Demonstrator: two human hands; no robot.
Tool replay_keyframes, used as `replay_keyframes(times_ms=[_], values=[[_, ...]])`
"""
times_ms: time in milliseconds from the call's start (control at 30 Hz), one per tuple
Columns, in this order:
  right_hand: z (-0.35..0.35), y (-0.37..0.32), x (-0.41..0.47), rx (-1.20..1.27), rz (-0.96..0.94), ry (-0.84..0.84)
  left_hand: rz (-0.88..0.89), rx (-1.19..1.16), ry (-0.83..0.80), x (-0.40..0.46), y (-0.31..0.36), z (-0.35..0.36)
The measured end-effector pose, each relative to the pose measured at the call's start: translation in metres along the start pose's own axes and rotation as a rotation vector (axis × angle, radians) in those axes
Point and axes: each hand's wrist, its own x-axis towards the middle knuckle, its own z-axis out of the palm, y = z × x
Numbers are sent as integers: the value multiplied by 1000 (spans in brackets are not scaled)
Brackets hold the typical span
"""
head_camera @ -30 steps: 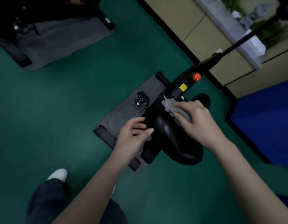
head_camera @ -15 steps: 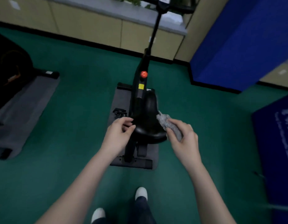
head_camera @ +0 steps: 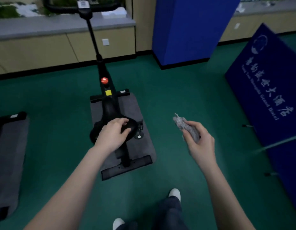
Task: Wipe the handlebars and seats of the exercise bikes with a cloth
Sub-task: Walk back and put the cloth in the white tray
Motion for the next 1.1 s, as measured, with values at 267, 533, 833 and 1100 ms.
replay_keyframes(times_ms=[267,533,833,1100], values=[[-111,67,69,10,77,69,84,209,-37,57,129,73],[-161,105,147,70,91,40,103,250,-21,109,195,112],[-117,103,293,29,-27,-77,-36,228,35,229,190,110],[-66,90,456,6,-72,-123,-104,144,98,393,186,78]])
